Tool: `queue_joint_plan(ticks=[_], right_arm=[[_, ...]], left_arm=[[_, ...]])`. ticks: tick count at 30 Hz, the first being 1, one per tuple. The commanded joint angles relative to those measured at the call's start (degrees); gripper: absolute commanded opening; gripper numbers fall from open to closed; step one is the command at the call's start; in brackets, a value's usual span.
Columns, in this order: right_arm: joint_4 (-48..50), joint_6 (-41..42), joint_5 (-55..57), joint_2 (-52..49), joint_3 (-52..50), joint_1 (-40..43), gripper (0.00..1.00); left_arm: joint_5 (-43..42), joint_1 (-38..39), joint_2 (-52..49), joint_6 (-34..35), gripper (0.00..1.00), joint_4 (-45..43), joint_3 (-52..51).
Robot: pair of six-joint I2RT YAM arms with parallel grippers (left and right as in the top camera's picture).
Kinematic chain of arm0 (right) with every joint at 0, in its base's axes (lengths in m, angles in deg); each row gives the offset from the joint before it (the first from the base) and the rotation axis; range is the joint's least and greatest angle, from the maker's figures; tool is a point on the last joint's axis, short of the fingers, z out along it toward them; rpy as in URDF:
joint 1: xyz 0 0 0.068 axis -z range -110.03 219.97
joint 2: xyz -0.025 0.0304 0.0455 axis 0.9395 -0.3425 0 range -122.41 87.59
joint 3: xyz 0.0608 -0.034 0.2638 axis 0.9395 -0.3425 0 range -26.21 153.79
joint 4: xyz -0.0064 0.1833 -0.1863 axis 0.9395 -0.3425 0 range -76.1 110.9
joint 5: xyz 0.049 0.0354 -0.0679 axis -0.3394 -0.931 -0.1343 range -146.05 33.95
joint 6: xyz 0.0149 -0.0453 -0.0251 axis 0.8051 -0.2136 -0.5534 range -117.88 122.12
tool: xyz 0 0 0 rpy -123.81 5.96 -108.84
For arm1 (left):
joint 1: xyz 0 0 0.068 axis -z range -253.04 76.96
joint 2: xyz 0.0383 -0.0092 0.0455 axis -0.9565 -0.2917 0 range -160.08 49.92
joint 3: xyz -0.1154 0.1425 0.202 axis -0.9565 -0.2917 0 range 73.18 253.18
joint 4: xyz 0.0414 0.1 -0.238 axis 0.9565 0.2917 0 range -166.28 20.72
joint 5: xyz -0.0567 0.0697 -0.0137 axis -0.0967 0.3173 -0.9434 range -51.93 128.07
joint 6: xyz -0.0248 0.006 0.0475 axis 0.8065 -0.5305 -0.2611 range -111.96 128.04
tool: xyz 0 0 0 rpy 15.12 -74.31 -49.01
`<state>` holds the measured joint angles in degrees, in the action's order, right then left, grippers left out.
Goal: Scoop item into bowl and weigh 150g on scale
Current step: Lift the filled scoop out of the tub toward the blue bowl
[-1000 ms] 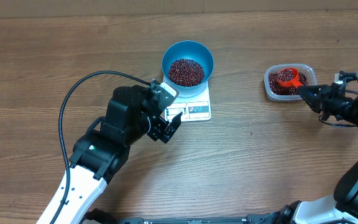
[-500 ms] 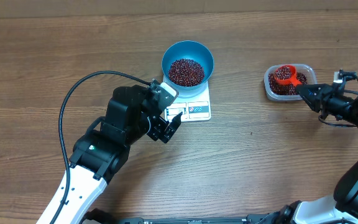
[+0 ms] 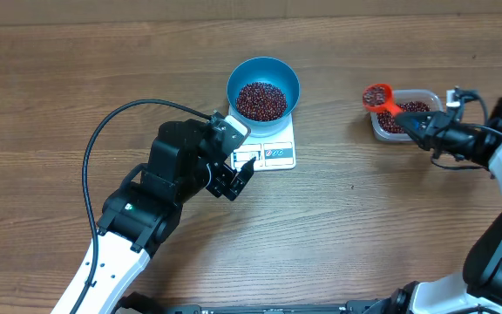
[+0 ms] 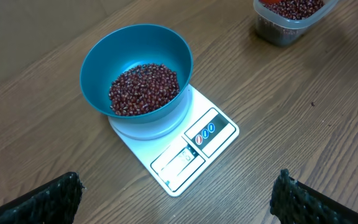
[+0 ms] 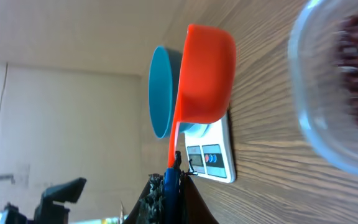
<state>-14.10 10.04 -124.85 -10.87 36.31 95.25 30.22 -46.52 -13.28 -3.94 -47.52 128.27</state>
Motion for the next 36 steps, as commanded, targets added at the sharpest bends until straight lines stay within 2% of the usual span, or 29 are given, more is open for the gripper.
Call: queue_joint_plan(ticks=[1, 18, 31, 36], right_arm=[[1.57, 0.17, -1.86, -0.15, -0.42, -2.82, 0.04], [24.30, 16.35, -1.03, -0.15, -0.39, -17.81, 0.04], [36.02, 15.91, 11.98, -0.15, -0.37, -27.98, 0.03], [36.24, 8.92, 15.87, -0.15, -0.37, -30.18, 0.04]], left_arm=[[0.42, -0.26, 0.59, 0.85, 1.00, -0.04, -0.09], [0.42, -0.26, 0.59, 0.85, 1.00, -0.04, -0.09], [0.42, -0.26, 0.59, 0.85, 0.99, -0.02, -0.09], [0.42, -0.26, 0.59, 0.85, 1.00, -0.04, -0.09]])
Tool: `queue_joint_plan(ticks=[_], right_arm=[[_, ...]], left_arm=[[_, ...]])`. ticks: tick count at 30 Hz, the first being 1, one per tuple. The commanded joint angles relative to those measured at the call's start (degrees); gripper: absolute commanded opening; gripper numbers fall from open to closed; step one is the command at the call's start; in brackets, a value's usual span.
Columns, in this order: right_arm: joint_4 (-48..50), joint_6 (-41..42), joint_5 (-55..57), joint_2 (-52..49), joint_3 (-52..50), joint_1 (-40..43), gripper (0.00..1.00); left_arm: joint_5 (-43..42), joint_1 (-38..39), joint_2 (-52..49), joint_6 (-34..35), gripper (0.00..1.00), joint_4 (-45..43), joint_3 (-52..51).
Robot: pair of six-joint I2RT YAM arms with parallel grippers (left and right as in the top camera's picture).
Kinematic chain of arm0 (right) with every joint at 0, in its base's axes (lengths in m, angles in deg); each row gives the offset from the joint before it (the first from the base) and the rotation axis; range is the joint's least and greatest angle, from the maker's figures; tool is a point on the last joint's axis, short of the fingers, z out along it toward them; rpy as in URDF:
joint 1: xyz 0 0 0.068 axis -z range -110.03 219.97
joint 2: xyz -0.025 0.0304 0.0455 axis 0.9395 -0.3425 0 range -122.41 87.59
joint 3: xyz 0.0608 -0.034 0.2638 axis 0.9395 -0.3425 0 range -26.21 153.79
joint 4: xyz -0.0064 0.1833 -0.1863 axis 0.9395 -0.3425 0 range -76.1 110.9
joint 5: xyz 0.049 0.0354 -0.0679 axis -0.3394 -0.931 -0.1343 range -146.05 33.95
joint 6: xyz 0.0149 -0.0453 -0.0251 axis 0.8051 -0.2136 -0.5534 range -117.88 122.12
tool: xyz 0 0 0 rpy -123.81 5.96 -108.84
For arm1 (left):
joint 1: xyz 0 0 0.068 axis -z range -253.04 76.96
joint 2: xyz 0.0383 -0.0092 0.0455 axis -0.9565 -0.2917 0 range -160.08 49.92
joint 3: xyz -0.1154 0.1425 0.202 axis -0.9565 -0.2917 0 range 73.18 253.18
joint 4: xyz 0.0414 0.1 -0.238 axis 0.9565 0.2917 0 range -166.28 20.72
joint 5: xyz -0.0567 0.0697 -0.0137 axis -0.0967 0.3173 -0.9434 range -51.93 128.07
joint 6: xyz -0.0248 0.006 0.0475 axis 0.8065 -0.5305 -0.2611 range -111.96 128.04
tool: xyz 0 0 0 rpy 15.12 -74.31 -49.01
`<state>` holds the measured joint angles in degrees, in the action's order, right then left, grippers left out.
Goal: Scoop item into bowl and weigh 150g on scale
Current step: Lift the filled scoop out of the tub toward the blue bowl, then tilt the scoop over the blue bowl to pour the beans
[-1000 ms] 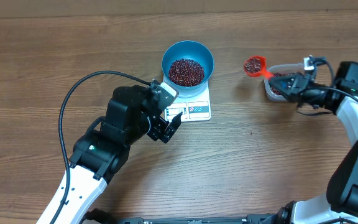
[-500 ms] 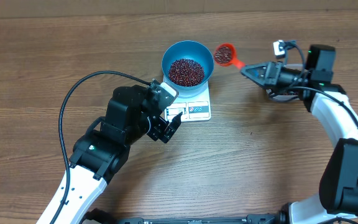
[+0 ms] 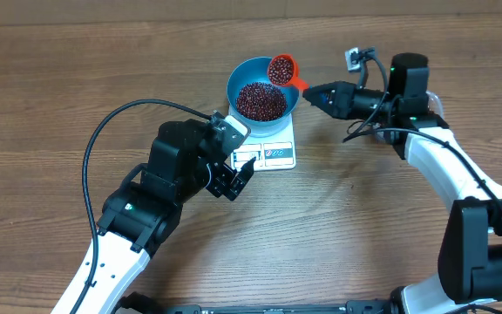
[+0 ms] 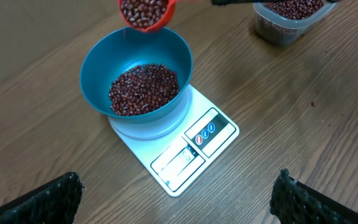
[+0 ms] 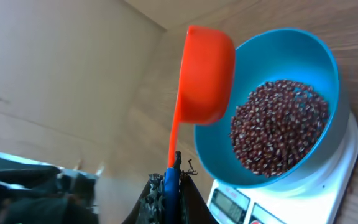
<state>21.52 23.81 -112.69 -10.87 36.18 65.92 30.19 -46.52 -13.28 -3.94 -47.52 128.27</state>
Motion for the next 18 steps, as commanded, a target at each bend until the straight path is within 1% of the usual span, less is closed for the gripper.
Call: queue_joint_plan(ticks=[1, 11, 13, 18], right_arm=[[0.61, -6.71, 4.26, -0.15, -0.24, -1.20, 0.04], [0.63, -27.26, 4.76, -0.15, -0.24, -1.90, 0.04], [0.63, -32.46, 4.76, -0.15, -0.24, -1.90, 0.04], [0.61, -39.30, 5.68, -0.15, -0.24, -1.90, 0.04]], left_arm=[[0.44, -0.26, 0.59, 0.85, 1.00, -0.04, -0.09], [0.44, -0.26, 0.59, 0.85, 1.00, -0.04, -0.09], [0.44, -0.26, 0.59, 0.85, 1.00, -0.04, -0.09], [0.44, -0.26, 0.59, 0.85, 1.00, -0.04, -0.09]])
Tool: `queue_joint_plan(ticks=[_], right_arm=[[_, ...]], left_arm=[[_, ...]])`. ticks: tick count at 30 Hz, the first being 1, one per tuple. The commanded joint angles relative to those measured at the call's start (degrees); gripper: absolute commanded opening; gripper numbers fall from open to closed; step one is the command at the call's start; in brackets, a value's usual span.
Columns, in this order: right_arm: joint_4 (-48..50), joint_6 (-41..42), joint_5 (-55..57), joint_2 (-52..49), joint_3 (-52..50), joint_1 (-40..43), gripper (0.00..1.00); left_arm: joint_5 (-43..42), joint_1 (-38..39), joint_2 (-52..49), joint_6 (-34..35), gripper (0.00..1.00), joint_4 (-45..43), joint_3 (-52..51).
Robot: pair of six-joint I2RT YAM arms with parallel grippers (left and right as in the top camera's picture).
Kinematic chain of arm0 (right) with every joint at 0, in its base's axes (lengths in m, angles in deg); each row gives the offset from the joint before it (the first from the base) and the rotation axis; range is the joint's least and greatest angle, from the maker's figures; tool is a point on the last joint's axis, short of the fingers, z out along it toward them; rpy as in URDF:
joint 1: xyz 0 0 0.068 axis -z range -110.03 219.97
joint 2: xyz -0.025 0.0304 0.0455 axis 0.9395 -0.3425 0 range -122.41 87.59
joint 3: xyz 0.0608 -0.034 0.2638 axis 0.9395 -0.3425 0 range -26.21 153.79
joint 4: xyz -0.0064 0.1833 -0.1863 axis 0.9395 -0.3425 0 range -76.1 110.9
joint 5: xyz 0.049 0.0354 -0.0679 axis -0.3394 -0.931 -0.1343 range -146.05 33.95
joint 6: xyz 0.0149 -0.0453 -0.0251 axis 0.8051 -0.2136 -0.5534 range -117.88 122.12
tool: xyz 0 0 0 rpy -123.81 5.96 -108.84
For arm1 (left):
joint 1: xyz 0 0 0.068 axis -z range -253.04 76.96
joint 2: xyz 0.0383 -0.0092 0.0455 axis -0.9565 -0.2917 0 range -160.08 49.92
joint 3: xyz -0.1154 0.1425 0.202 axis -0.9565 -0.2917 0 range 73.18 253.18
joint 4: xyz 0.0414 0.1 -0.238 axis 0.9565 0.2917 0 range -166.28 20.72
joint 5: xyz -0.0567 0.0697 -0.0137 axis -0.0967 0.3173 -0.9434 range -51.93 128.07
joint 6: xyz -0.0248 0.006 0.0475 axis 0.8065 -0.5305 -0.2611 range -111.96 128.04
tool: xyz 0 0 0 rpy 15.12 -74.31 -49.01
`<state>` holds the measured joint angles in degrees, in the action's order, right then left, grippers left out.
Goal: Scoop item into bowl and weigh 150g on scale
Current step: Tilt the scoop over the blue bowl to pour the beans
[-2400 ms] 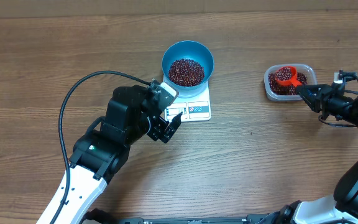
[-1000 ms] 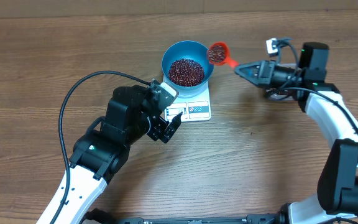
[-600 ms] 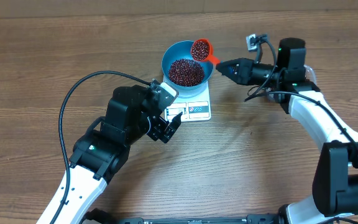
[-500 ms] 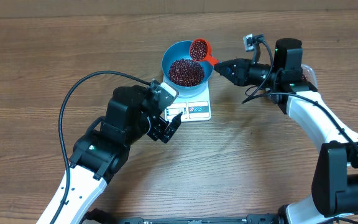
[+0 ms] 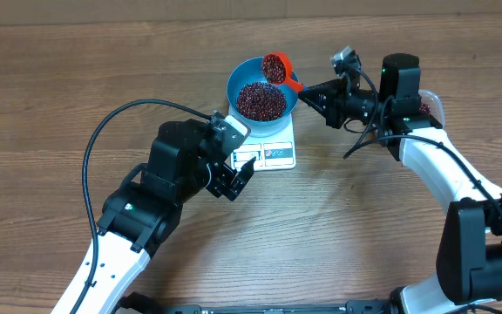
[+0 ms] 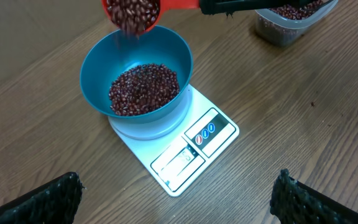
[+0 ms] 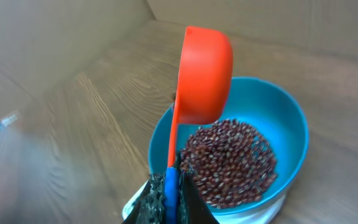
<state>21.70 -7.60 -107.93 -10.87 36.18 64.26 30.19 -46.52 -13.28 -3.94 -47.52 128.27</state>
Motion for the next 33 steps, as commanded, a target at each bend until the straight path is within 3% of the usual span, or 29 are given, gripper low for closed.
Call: queue_joint_plan(ticks=[1, 15, 33], right_arm=[[0.42, -8.76, 1.42, -0.15, -0.24, -0.24, 0.04], [-0.68, -17.94, 6.01, -0.15, -0.24, -0.24, 0.04], [-1.36, -38.53, 6.01, -0.15, -0.26, -0.24, 0.04]], left_arm=[[0.44, -0.26, 0.59, 0.85, 1.00, -0.04, -0.09], [0.44, -0.26, 0.59, 0.85, 1.00, -0.04, -0.09], [0.44, -0.26, 0.59, 0.85, 1.00, -0.04, -0.09]])
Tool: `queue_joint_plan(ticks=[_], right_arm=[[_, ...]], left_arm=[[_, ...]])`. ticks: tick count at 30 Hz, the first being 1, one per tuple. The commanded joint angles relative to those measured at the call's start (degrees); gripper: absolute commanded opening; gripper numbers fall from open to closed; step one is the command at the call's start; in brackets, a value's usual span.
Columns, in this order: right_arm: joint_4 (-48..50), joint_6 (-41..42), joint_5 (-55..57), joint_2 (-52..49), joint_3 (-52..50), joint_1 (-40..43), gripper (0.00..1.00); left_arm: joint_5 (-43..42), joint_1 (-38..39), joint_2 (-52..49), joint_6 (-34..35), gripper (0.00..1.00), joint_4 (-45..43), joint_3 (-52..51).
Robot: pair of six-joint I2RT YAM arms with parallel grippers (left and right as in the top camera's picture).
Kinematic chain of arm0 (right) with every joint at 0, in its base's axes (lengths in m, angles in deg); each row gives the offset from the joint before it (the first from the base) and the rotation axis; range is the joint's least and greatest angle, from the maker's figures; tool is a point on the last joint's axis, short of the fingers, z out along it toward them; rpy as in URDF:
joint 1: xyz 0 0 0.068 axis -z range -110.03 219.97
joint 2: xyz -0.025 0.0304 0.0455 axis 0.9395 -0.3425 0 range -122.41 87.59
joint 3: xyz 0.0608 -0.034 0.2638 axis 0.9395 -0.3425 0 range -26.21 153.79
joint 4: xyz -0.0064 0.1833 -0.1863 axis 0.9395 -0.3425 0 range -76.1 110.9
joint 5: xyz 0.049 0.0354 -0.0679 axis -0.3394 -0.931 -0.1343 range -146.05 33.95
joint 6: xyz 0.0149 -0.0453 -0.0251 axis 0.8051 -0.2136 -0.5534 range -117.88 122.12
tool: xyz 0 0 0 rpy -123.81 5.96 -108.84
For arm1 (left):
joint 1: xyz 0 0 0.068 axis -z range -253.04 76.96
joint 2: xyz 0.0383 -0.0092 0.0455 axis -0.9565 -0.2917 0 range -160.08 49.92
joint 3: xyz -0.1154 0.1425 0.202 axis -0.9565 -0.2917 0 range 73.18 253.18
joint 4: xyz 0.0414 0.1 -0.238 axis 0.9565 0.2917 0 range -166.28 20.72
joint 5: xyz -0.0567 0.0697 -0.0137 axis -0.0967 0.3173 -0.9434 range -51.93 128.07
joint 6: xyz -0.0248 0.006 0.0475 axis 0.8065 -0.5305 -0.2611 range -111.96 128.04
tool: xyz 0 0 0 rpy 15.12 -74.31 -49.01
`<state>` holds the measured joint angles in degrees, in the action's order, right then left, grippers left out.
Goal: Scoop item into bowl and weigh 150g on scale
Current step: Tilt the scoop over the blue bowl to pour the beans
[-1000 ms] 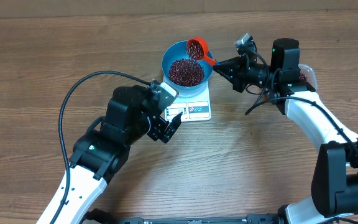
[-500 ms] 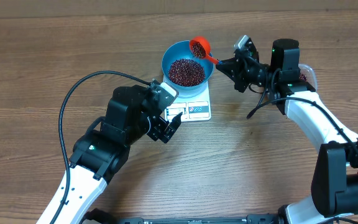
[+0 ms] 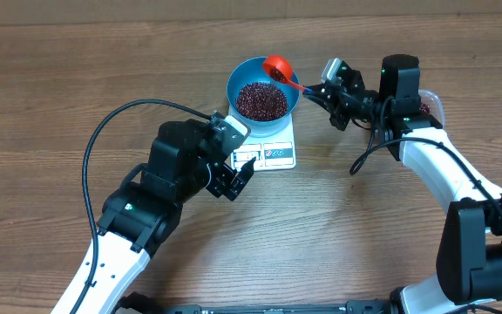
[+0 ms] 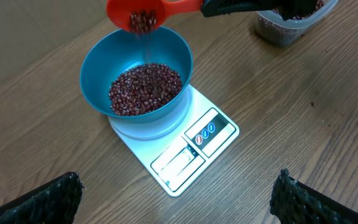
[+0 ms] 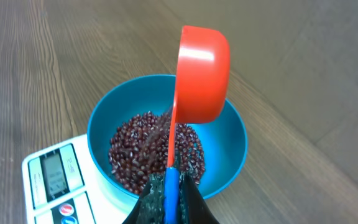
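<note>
A blue bowl (image 3: pixel 263 87) half full of dark red beans (image 4: pixel 145 87) stands on the white scale (image 3: pixel 273 152). My right gripper (image 3: pixel 318 90) is shut on the handle of an orange scoop (image 3: pixel 277 67), tipped over the bowl's far rim. Beans are falling from the scoop (image 4: pixel 138 17) into the bowl (image 4: pixel 98 68). In the right wrist view the scoop (image 5: pixel 202 71) shows its underside above the bowl (image 5: pixel 232 134). My left gripper (image 3: pixel 234 183) is open, low beside the scale's near left corner, holding nothing.
A clear plastic tub of beans (image 4: pixel 289 15) stands on the wooden table to the right of the scale, mostly hidden by my right arm in the overhead view. The left arm's black cable loops over the table on the left.
The scoop has tipped further over the bowl and holds fewer beans. A stream of beans falls from it now. The left arm has not moved.
My right gripper first held the full scoop over the tub at the far right. Then it held the scoop level above the bowl's far rim. Then the scoop was tilted with beans starting to fall, and now it is tipped well over.
</note>
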<state>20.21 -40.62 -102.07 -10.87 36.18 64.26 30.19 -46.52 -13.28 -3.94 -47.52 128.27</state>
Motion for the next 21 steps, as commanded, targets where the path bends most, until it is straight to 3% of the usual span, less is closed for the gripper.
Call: queue_joint_plan(ticks=[1, 8, 21], right_arm=[[0.11, -6.51, 0.15, -0.15, -0.26, -0.24, 0.04], [0.00, -11.82, 0.20, -0.15, -0.26, -0.24, 0.04], [0.94, -9.49, 2.73, -0.13, 0.04, -0.22, 0.03]], left_arm=[[0.44, -0.26, 0.59, 0.85, 1.00, -0.02, -0.09], [0.44, -0.26, 0.59, 0.85, 1.00, -0.04, -0.09], [0.44, -0.26, 0.59, 0.85, 1.00, -0.04, -0.09]])
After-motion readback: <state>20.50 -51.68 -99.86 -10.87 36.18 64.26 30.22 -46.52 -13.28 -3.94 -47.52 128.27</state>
